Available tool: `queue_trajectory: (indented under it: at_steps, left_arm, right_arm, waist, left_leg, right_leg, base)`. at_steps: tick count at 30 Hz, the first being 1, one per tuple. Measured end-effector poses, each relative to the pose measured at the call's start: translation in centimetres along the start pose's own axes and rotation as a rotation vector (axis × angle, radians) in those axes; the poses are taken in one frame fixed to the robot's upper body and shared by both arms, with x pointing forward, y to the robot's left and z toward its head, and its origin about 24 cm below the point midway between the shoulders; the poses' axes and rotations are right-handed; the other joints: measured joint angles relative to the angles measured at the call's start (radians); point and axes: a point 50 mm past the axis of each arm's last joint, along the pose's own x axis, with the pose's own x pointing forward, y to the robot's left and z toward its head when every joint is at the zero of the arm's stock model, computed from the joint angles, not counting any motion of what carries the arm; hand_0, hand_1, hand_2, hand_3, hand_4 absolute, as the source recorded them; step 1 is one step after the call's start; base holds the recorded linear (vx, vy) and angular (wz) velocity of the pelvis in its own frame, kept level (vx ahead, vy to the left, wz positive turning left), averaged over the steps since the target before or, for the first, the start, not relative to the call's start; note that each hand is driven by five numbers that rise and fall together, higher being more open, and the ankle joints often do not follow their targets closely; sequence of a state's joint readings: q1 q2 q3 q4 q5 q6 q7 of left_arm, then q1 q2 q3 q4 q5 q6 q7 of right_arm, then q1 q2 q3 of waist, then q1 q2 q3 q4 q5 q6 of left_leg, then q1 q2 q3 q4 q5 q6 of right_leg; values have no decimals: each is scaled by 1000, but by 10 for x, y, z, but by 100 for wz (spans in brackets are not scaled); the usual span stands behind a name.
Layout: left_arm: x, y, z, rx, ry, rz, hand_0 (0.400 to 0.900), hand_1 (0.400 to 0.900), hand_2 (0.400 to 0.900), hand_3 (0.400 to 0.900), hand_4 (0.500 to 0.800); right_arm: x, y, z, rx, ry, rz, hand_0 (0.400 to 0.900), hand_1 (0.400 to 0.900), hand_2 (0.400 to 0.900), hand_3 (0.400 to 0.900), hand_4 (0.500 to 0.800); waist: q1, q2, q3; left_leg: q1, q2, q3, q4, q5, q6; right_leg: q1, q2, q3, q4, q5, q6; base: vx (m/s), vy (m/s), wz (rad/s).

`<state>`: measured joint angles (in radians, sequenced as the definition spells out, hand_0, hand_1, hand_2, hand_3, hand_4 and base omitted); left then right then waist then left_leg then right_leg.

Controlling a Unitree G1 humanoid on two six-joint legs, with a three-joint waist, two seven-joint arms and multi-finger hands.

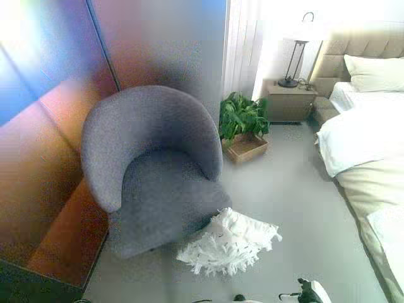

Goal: Pick up the pillow and put it on the sofa.

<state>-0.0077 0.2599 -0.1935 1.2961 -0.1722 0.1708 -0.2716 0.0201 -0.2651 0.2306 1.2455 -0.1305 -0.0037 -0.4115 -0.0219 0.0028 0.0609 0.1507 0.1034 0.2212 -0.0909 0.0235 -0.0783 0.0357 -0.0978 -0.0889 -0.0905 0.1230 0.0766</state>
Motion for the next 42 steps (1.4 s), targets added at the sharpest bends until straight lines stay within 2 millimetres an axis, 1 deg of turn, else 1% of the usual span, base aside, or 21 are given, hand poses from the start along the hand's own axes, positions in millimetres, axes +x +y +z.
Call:
queue_trajectory:
  at_steps: [8,10,15,18,20,21,24,26,29,31,35,37,39,42]
  left_arm:
    - [0,0,-1,-1,-6,0,900,900,900,900,800]
    - [0,0,-1,-3,-8,0,900,900,900,900,800]
    - [0,1,0,-28,-16,-1,900,900,900,900,800]
    - [-1,3,4,-47,-31,0,900,900,900,900,800]
    - [-2,5,14,-55,-54,-2,900,900,900,900,800]
    - [-3,4,24,-59,-82,-5,900,900,900,900,800]
    - [-6,5,45,-71,-149,-12,900,900,900,900,800]
    - [-7,4,56,-91,-180,-21,900,900,900,900,800]
    - [-9,2,66,-115,-218,-34,900,900,900,900,800]
    - [-11,1,77,-136,-251,-35,900,900,900,900,800]
    - [-17,-1,100,-158,-322,-50,900,900,900,900,800]
    - [-20,-2,111,-172,-353,-59,900,900,900,900,800]
    - [-22,-3,118,-176,-374,-68,900,900,900,900,800]
    - [-23,-5,122,-176,-393,-76,900,900,900,900,800]
  right_arm:
    - [1,-4,2,-3,-14,-46,900,900,900,900,800]
    - [2,-7,4,-41,-37,-55,900,900,900,900,800]
    - [6,-21,14,-156,-126,-89,900,900,900,900,800]
    - [10,-33,27,-204,-181,-117,900,900,900,900,800]
    - [15,-46,42,-203,-214,-155,900,900,900,900,800]
    - [18,-58,53,-201,-238,-187,900,900,900,900,800]
    - [22,-92,86,-186,-322,-280,900,900,900,900,800]
    - [23,-113,104,-179,-365,-337,900,900,900,900,800]
    - [20,-140,131,-160,-426,-405,900,900,900,900,800]
    - [17,-156,149,-146,-464,-447,900,900,900,900,800]
    - [6,-178,184,-140,-554,-490,900,900,900,900,800]
    - [-2,-188,204,-103,-603,-509,900,900,900,900,800]
    - [-8,-194,218,-83,-638,-519,900,900,900,900,800]
    - [-13,-200,228,-71,-669,-521,900,900,900,900,800]
  waist:
    - [2,0,0]
    - [2,0,0]
    - [7,-1,1]
    - [14,-1,5]
    - [22,5,32]
    - [28,6,61]
    - [33,16,138]
    - [35,28,183]
    - [40,49,227]
    - [54,57,266]
    - [58,71,343]
    - [61,75,372]
    - [70,80,395]
    - [87,85,404]
  left_leg:
    - [-2,0,-3,0,0,0]
    - [-4,1,-5,0,0,0]
    - [-27,1,-12,0,3,-1]
    - [-74,1,-23,1,13,-2]
    - [-107,-1,-35,12,27,-5]
    - [-128,-1,-38,12,36,-6]
    - [-194,-1,-64,12,63,-7]
    - [-219,1,-83,11,73,-9]
    - [-258,3,-97,12,82,-12]
    - [-287,5,-104,12,90,-13]
    - [-344,5,-130,23,99,-13]
    - [-378,4,-134,37,99,-13]
    - [-389,4,-135,41,99,-13]
    - [-404,3,-135,49,99,-13]
  right_leg:
    - [1,0,-3,0,0,0]
    - [1,0,-4,0,0,0]
    - [-19,-1,-12,0,-1,0]
    - [-57,-5,-39,0,3,1]
    - [-86,-5,-51,1,12,-4]
    - [-105,-5,-53,2,18,-6]
    - [-157,-5,-79,5,34,-17]
    - [-173,-3,-92,5,35,-17]
    - [-202,-1,-110,5,36,-18]
    - [-228,0,-116,5,42,-25]
    - [-273,-2,-137,21,47,-32]
    - [-306,-5,-141,35,45,-35]
    - [-321,-6,-143,47,42,-38]
    - [-343,-11,-145,73,32,-39]
  base:
    - [22,-34,3]
    - [44,-70,5]
    - [-32,-85,8]
    - [-174,-69,13]
    - [-175,-64,20]
    - [-156,-69,25]
    - [-120,-53,21]
    - [-100,-39,14]
    - [-105,-45,14]
    - [-103,-28,16]
    - [-101,-3,13]
    - [-18,1,3]
    - [0,0,0]
    - [-6,32,0]
